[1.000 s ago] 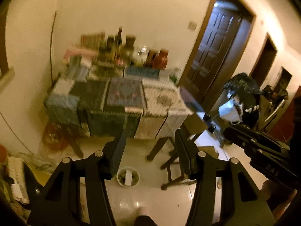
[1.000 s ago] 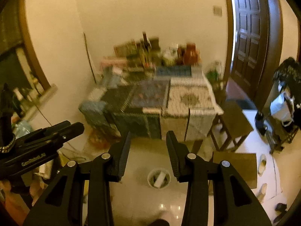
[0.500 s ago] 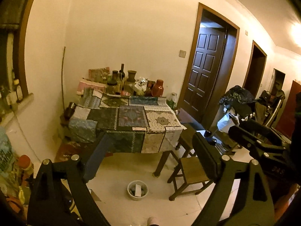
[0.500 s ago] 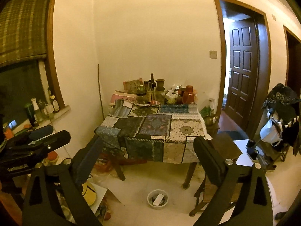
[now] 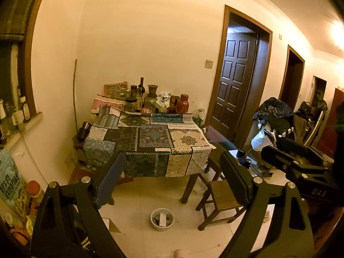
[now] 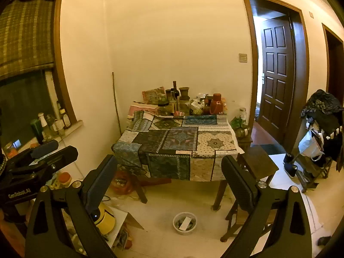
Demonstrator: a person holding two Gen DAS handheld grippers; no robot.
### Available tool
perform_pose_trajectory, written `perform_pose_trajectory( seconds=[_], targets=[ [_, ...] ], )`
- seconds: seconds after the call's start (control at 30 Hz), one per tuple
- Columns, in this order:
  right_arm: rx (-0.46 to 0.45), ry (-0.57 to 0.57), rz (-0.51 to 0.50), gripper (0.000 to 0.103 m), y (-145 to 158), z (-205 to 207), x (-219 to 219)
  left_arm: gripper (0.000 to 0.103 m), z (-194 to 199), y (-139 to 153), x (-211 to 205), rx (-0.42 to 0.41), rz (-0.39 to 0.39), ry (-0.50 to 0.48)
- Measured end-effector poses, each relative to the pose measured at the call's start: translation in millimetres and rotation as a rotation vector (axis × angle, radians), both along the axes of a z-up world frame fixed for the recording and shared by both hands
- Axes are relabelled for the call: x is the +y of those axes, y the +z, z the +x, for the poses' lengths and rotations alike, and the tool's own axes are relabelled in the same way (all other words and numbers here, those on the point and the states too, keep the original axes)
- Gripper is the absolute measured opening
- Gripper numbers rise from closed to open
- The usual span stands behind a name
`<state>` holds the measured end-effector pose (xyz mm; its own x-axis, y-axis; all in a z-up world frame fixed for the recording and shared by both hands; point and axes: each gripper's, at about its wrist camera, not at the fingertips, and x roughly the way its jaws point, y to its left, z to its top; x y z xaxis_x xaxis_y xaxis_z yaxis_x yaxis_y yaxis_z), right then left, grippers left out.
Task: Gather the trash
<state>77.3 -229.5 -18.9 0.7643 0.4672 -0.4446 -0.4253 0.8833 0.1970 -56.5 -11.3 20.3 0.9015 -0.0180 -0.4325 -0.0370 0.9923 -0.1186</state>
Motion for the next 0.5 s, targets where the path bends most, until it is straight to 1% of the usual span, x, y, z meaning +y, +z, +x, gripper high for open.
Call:
perform_pose_trajectory(
  seconds=[0.5],
  targets=[
    [0.003,-0.005,-0.005,0.097,2.1,-1.5,-2.8,0.089,8.6,1.6,0.8,0.003,0.005,-0.015]
  ],
)
